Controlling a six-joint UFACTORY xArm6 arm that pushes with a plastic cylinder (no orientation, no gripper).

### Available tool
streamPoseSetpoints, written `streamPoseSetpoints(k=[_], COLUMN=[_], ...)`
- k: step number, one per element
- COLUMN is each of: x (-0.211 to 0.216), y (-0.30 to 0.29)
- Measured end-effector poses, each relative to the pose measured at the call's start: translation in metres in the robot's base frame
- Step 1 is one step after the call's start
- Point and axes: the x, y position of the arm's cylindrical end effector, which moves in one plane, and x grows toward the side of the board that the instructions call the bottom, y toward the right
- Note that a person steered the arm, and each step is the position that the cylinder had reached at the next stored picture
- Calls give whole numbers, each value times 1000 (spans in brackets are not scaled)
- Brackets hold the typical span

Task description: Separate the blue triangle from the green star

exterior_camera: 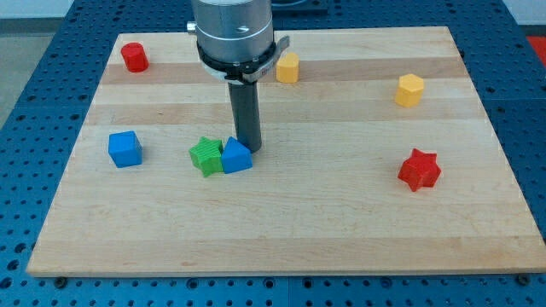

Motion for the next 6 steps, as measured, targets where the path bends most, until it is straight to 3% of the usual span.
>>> streamPoseSetpoints(k=[4, 6], x=[50, -16], y=[23, -58])
